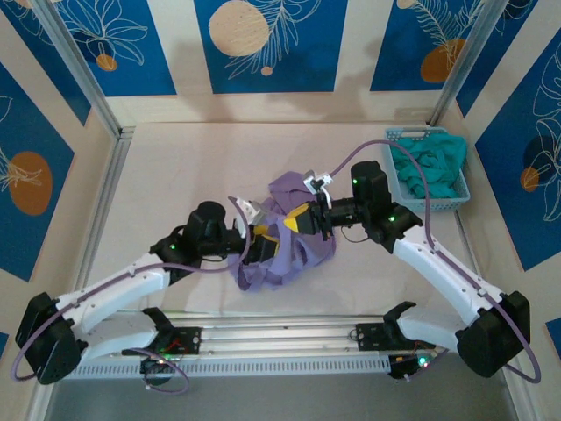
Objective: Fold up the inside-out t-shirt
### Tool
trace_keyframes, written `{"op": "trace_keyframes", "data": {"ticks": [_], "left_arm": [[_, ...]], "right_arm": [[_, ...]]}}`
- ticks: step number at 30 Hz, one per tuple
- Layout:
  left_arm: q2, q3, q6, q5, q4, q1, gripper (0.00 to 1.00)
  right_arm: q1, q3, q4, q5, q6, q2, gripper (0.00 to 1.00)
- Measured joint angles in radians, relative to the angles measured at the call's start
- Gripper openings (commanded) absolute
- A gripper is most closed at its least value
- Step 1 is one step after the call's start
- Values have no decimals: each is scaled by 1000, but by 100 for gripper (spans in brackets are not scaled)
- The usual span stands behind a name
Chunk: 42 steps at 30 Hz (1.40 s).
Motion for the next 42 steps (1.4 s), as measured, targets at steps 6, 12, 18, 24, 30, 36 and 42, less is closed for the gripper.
{"op": "trace_keyframes", "data": {"ticks": [6,12,18,24,30,36,42], "left_arm": [[-75,-23,11,12,-29,-29,44],[-93,-27,26,-21,-72,-55,25],[-130,-38,32,-177,-134,-57,35],[-47,-35,38,-203,-134,-57,29],[-11,-11,33,-162,-113,-57,0],[-43,-11,-79,-57,29,-57,0],[151,13,-213,-38,204,-89,0]], "right_arm": [[0,0,0,21,0,-7,0],[0,0,0,24,0,-7,0],[0,1,0,22,0,-7,0],[0,1,0,-30,-5,-7,0],[-1,2,-60,8,-50,-22,4],[-1,45,-214,374,-13,1,17],[-17,39,-337,681,42,27,28]]}}
